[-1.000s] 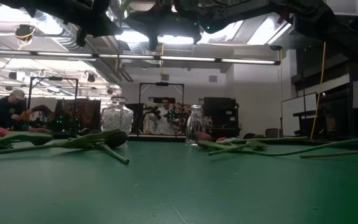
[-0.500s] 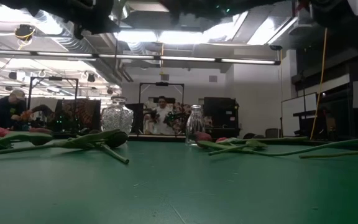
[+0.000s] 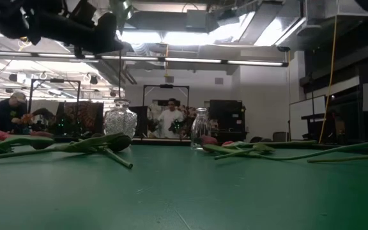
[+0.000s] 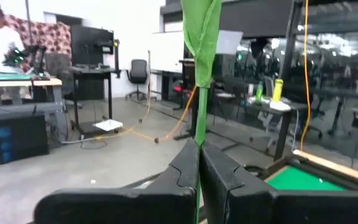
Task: Sort flowers into vase by color
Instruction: Put the right dark red tulip into the top left transparent vase
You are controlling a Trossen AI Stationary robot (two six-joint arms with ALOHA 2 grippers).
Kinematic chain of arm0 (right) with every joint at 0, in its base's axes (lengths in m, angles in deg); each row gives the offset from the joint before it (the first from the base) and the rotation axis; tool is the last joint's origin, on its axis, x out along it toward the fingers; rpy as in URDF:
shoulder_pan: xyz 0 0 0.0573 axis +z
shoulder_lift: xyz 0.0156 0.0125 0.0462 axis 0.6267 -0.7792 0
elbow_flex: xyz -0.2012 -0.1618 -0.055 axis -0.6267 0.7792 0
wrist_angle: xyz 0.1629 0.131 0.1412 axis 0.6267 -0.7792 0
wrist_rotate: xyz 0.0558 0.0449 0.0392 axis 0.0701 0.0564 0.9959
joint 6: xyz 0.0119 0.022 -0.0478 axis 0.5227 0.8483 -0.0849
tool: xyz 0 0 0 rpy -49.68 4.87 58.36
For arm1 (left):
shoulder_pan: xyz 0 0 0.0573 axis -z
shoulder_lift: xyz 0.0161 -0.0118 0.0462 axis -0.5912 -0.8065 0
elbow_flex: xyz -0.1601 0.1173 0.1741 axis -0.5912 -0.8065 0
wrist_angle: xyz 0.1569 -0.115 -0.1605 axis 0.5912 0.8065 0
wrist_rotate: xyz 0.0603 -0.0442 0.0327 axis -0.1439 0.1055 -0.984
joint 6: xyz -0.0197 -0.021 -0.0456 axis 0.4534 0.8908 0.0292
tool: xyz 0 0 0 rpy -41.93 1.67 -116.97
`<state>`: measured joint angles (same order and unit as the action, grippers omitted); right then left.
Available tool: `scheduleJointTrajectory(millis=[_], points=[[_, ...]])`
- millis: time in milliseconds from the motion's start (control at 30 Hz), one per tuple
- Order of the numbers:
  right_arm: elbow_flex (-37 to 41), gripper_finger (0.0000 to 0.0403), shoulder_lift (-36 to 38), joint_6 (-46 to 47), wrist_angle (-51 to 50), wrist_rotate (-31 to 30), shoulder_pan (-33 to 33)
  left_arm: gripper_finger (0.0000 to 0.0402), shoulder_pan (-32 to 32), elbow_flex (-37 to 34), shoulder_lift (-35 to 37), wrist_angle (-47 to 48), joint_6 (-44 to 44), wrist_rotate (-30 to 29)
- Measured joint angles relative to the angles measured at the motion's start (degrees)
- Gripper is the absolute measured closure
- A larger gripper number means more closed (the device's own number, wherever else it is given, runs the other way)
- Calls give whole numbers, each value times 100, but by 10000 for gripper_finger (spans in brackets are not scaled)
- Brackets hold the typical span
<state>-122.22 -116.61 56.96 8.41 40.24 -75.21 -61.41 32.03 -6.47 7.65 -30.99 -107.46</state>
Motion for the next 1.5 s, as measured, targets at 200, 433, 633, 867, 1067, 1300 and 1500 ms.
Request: scheduleJointTrajectory(millis=[200,433,633,867,1067,1300,1500], points=[[0,255,110,-139,-459,-98,7,401,2,-269,-31,-245,40,7],[1,255,85,-691,-1125,-370,149,401,9,-296,-565,-561,55,32],[6,255,82,-889,-1392,-401,324,401,49,-296,-1045,-602,285,75],[6,255,82,-889,-1503,-360,352,401,48,-296,-1518,-766,361,66],[6,255,82,-889,-1507,-362,352,401,48,-558,-1722,-1105,609,57],[6,256,82,-893,-1505,-362,350,401,49,-899,-1677,-1668,699,46],[6,256,82,-893,-1507,-359,350,401,59,-919,-1681,-1553,917,94]])
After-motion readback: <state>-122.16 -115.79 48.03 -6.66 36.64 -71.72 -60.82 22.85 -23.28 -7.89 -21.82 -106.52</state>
